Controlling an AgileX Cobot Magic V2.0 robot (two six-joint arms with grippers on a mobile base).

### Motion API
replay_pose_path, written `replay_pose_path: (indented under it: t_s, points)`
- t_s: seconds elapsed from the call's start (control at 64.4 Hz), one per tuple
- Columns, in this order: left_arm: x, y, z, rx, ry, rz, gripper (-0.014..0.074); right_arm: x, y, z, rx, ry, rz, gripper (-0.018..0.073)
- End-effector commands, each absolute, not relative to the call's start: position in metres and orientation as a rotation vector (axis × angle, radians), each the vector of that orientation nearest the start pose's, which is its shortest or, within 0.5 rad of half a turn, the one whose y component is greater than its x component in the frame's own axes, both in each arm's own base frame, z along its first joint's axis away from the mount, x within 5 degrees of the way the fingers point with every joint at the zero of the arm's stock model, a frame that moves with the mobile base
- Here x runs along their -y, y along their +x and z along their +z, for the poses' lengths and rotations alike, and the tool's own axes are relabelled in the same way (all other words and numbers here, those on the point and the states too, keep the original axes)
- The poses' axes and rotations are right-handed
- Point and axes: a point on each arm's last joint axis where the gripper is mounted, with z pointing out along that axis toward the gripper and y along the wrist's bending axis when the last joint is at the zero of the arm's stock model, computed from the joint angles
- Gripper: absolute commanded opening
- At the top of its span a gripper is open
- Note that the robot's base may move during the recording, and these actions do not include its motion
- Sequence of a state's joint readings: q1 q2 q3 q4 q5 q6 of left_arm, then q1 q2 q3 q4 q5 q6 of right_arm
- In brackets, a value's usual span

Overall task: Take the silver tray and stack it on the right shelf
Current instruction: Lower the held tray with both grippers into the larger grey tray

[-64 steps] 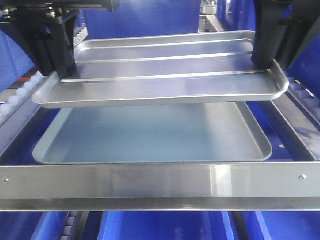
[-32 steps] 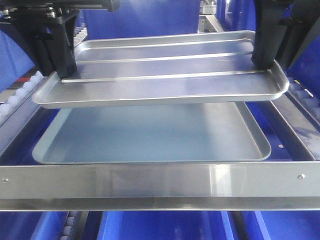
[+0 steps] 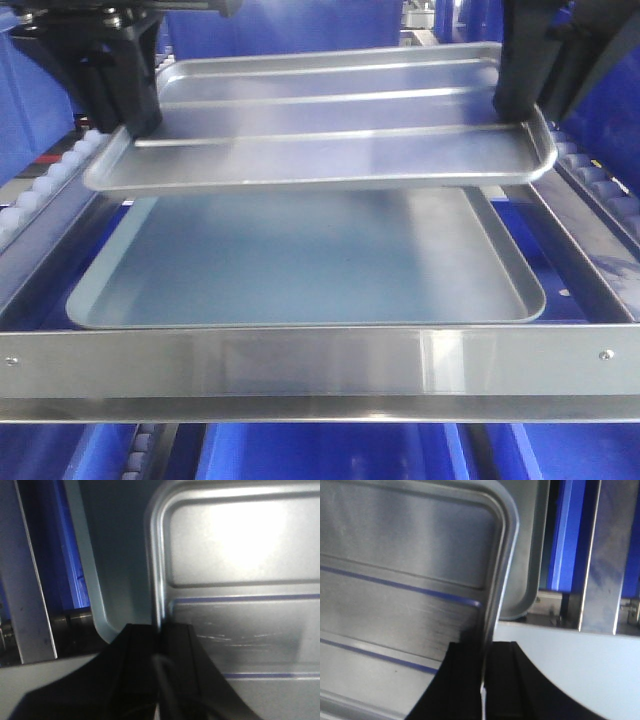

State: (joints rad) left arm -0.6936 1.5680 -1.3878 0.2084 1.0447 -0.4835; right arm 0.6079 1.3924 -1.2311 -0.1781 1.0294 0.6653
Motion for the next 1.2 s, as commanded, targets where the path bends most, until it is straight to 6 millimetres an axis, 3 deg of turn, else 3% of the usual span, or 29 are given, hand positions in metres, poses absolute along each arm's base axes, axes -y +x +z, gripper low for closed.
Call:
replay_pose_path:
  t_s: [0.0, 0.186, 0.295, 0.481, 0.699, 0.885, 0.994, 1.103, 1.18]
  points:
    - [0.198, 0.272, 0.347, -2.526, 0.359, -0.192, -0.0093, -0.148, 0.253, 0.351, -2.494, -0.007, 0.296, 0.0057]
    - [0.19, 0.3, 0.33, -2.532, 0.286, -0.171, -0.0093, -0.141, 0.283, 0.327, -2.52, -0.028, 0.22, 0.0057]
    - [0.193, 0.313, 0.311, -2.562, 0.284, -0.142, -0.0093, -0.15, 0.301, 0.31, -2.489, -0.13, 0.211, 0.0057]
    - [0.202, 0.33, 0.278, -2.604, 0.308, -0.1, -0.0093, -0.16, 0.322, 0.284, -2.472, -0.143, 0.228, 0.0057]
    - [0.206, 0.341, 0.251, -2.645, 0.324, -0.062, -0.0093, -0.159, 0.333, 0.263, -2.524, -0.131, 0.197, 0.0059]
    - [0.209, 0.344, 0.248, -2.628, 0.336, -0.074, -0.0088, -0.155, 0.336, 0.258, -2.54, -0.116, 0.183, 0.0116]
    - [0.21, 0.346, 0.251, -2.611, 0.333, -0.088, 0.0034, -0.155, 0.336, 0.258, -2.545, -0.116, 0.18, 0.0306]
    - [0.211, 0.347, 0.256, -2.603, 0.329, -0.092, 0.0246, -0.155, 0.336, 0.257, -2.553, -0.115, 0.175, 0.0505]
    - [0.211, 0.348, 0.26, -2.598, 0.324, -0.096, 0.0385, -0.154, 0.334, 0.259, -2.554, -0.114, 0.173, 0.0595]
